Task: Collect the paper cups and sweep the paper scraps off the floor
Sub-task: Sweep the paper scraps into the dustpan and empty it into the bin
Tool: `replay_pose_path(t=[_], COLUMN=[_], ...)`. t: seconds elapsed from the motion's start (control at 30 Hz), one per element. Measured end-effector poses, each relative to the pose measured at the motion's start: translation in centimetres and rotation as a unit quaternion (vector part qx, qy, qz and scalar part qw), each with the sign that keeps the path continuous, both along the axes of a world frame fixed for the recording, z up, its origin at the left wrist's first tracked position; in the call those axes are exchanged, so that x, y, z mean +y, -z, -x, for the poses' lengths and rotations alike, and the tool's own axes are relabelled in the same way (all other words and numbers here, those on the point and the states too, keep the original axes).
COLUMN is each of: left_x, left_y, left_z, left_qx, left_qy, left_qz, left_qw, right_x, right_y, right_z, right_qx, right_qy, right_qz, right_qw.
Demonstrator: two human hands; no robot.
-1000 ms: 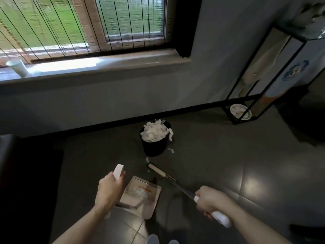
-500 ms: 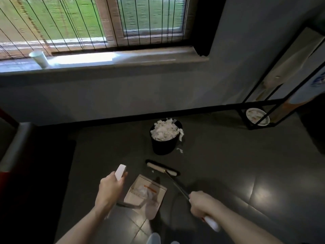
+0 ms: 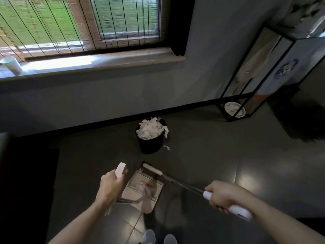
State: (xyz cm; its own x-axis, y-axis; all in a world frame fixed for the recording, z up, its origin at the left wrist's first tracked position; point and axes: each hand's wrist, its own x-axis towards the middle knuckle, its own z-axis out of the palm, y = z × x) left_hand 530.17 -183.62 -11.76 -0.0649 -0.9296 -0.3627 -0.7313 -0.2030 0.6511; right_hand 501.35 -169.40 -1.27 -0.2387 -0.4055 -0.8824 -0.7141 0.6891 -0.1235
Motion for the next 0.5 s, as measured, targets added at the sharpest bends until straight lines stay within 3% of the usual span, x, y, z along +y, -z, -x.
replay_pose_path(t=[0.13,0.3,0.5], left_x=[-0.3,-0.3,-1.4], left_y=[-0.3,0.2,1.6], left_z=[2.6,5.4,7.4], left_qx=[-0.001,-0.028,-0.015], left_qy=[0.004,0.037,0.043], left_qz=[0.011,0.011,-0.002], left_qw=[1.0,0.999,0.999], right_x=[0.5,-1.1,-5.3], right_y=[2.2,5.8,10.9], right_z=[1.7,2.4,5.6], right_qx=[0.039,0.135,0.118], right_qy=[0.077,0.027,0.036], right_qz=[0.042,0.034,0.035], right_qw=[0.995,0.99,0.992])
